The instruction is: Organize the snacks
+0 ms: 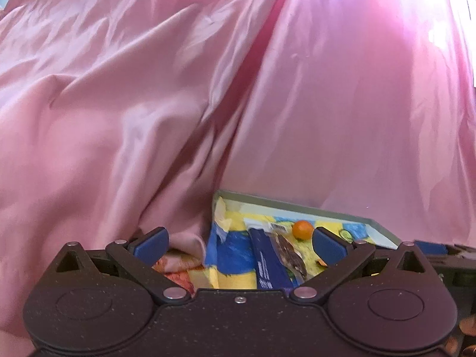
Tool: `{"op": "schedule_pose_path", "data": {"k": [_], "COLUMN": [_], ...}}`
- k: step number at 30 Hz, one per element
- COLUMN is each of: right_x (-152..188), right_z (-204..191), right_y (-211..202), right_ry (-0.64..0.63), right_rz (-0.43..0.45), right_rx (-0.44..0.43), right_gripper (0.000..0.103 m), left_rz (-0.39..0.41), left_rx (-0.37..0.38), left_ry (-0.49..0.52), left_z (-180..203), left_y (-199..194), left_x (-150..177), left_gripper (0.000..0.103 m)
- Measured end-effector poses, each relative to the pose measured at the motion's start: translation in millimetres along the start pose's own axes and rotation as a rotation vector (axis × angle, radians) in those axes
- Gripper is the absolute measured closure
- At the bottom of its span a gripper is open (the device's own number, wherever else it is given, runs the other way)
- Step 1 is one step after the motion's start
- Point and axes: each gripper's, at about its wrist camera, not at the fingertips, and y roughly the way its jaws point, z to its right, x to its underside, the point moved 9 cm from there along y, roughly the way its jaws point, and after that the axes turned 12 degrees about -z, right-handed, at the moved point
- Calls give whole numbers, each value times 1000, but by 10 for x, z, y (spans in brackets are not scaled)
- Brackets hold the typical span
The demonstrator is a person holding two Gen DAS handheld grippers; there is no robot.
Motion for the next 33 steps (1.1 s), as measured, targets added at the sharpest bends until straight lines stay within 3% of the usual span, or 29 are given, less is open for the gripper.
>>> {"op": "schedule_pose_path", "data": {"k": [11, 16, 33], "right_x": [-1, 106, 529], "right_z": [-40, 19, 124], "right_y": [-134, -211, -589], "right_ry": [28, 60, -8], "right_rz": [44, 28, -49], "right_rx": [54, 79, 73], "right_gripper": [0, 0, 0], "left_rz": [-8, -33, -102], "left_rx": [28, 22, 7], "left_ry": [25, 24, 31], "left_z": [-6, -22, 19], "left_y": [-122, -157, -360], "left_x": [103, 206, 555], "left_gripper": [1, 1, 1]}}
